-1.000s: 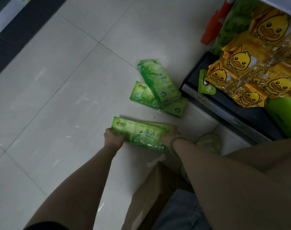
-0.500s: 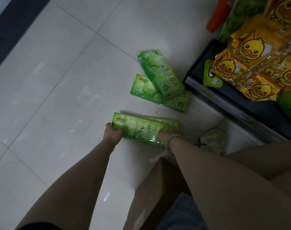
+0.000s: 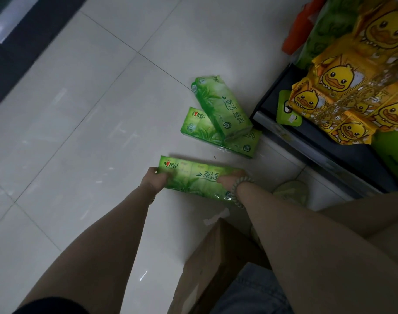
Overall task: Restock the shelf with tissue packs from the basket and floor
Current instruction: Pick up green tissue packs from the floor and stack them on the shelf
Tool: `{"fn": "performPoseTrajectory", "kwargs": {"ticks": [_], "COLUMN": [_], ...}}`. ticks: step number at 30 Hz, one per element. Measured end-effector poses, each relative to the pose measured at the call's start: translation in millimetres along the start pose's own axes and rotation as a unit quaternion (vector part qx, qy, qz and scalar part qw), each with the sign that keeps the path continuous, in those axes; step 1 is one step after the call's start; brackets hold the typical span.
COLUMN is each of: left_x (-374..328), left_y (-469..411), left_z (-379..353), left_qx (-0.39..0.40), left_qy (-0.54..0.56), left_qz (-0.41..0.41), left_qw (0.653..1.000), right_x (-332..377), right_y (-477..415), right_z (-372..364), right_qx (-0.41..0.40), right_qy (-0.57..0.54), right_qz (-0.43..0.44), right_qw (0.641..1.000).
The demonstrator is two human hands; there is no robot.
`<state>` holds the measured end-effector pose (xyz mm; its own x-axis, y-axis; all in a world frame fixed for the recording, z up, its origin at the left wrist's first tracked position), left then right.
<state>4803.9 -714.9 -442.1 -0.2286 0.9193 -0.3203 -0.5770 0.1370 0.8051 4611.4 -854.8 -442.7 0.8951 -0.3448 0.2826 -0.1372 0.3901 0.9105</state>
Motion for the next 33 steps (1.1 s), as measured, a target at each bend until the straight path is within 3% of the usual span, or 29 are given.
{"fn": "performPoseTrajectory", "kwargs": {"ticks": [7, 12, 19, 26, 33], "left_x": [-35.6, -66.2, -107.9, -133.9, -159.8], "left_y": [24.5, 40.3, 77.9, 121.8, 164.3], "left_z": [20.3, 47.7, 69.6, 90.5, 113.9], "left_qx": [-0.007, -0.026, -0.035, -0.048, -0.039], "left_qy": [0.036, 0.063, 0.104, 0.17, 0.203], "left_qz": [-0.042, -0.083, -0.143, -0.178, -0.217], "left_qw": [0.998, 0.994, 0.984, 0.968, 0.954], "right_x": [29.7, 56.9, 81.9, 91.5, 102.6], "right_y": [20.7, 39.4, 77.9, 129.2, 180.4], "right_z": [15.0, 43.4, 90.2, 128.1, 148.7], "right_qx": [-0.018, -0.025, -0.076, -0.202, -0.254], "right_qy": [0.032, -0.024, 0.003, 0.002, -0.031], "right_qz": [0.05, 0.082, 0.176, 0.25, 0.291], "right_qw": [0.998, 0.996, 0.981, 0.947, 0.922]}}
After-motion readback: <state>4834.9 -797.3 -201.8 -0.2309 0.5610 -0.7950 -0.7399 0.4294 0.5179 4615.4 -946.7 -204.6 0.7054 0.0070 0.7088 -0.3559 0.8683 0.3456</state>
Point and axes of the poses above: each hand's wrist, its own y-axis away from the middle knuckle, its own z-axis out of the back of the hand, x = y × z, the point moved 4 cm from there along -y, towards the middle knuckle, and after that the axes turned 1 degree about z, right-handed, at the moved point
